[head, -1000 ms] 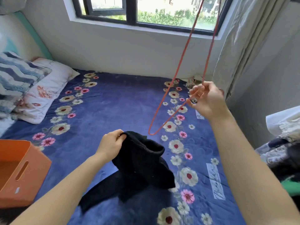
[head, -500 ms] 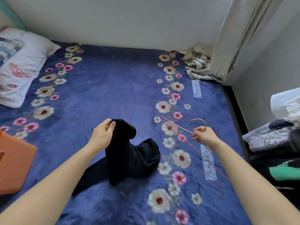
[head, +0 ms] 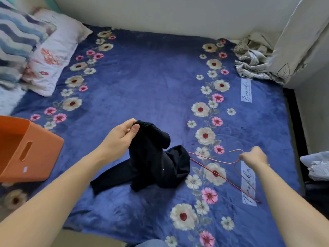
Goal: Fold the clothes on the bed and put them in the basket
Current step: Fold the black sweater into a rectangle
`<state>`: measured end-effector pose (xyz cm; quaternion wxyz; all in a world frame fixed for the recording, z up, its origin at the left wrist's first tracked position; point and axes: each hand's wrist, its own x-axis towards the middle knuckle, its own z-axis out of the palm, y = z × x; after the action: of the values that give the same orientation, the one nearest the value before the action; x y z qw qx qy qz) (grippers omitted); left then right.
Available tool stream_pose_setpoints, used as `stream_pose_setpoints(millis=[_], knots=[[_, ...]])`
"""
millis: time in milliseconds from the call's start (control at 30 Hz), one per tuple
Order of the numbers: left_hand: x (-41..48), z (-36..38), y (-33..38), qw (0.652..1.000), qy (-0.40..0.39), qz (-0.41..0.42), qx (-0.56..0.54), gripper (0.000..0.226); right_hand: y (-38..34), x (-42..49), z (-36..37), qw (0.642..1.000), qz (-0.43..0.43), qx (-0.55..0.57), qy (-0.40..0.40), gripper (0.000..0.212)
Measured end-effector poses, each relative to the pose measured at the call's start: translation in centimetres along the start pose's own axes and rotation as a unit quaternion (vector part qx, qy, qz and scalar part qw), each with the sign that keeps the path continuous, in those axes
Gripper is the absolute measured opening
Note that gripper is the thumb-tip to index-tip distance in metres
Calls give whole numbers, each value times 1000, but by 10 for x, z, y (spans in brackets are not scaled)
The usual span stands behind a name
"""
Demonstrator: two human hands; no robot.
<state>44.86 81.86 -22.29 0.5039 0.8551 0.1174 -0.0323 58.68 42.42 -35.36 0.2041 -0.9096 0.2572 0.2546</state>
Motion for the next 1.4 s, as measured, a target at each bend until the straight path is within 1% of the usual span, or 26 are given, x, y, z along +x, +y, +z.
stream_pose_setpoints(millis=[33, 67, 133, 167, 200, 233, 267, 333, 367, 467, 533, 600, 633, 733, 767, 800, 833, 900, 967, 1033, 1100, 1167, 1233, 1300, 1367, 1400], knots=[[-2, -3, 3, 1000, 4, 6, -12, 36, -16, -16, 9, 997, -55, 30, -40, 58], [-1, -5, 5, 1000, 9, 5, -21, 43, -32, -31, 21, 987, -105, 62, -108, 64], [-3, -10, 13, 999, 9, 4, -30, 50, -64, -67, 48, 941, -172, 89, -278, 84], [-6, -13, 20, 999, 1, 30, -36, 48, -78, -86, 61, 915, -197, 69, -346, 92], [-8, -15, 26, 997, -12, 54, -47, 45, -88, -97, 75, 896, -223, 40, -381, 96], [-9, -17, 31, 996, -17, 66, -60, 43, -98, -108, 86, 888, -250, 12, -385, 95], [-11, -22, 36, 995, -18, 76, -70, 43, -106, -118, 94, 885, -282, 2, -370, 85], [-14, -32, 39, 992, -16, 106, -74, 43, -118, -132, 97, 882, -338, 13, -330, 35], [-15, -38, 40, 991, -12, 118, -58, 41, -122, -138, 92, 880, -352, 31, -317, 19], [-14, -71, 32, 984, 26, 134, 117, 36, -130, -154, 63, 883, -376, 116, -257, 27], [-14, -96, 27, 974, 19, 112, 198, 45, -137, -177, 36, 883, -386, 168, -206, 26], [-16, -118, 31, 968, -52, 47, 243, 60, -145, -201, 11, 881, -388, 206, -176, 26], [-18, -129, 35, 960, -109, 18, 256, 61, -148, -214, 0, 877, -395, 214, -168, 26], [-29, -168, 49, 912, -291, -72, 281, 45, -157, -255, -36, 875, -427, 171, -148, 29], [-31, -184, 52, 888, -325, -89, 314, 41, -159, -269, -50, 879, -437, 128, -143, 31], [-33, -197, 54, 865, -331, -99, 363, 34, -160, -281, -64, 883, -442, 68, -145, 34], [-32, -212, 57, 851, -309, -100, 413, 25, -164, -297, -76, 886, -441, -6, -145, 36], [-26, -238, 64, 842, -237, -82, 478, 15, -175, -319, -95, 887, -410, -169, -127, 41], [-20, -261, 70, 856, -195, -71, 474, 14, -188, -325, -107, 877, -381, -290, -46, 39], [-9, -287, 71, 873, -159, -70, 456, 22, -203, -320, -118, 874, -354, -326, 66, 33], [6, -306, 67, 877, -124, -54, 460, 30, -211, -303, -125, 890, -324, -294, 132, 31], [24, -309, 57, 880, -99, -36, 462, 26, -214, -281, -119, 906, -296, -258, 156, 30], [44, -301, 41, 900, -62, -28, 430, 19, -215, -253, -99, 915, -281, -223, 187, 26], [68, -290, 21, 946, 6, -54, 319, 14, -219, -227, -80, 934, -273, -124, 196, 24], [90, -280, 5, 983, 78, -90, 137, 30, -226, -205, -69, 952, -258, 68, 151, 31], [98, -276, 0, 987, 116, -96, 58, 35, -230, -201, -67, 947, -249, 145, 142, 35]])
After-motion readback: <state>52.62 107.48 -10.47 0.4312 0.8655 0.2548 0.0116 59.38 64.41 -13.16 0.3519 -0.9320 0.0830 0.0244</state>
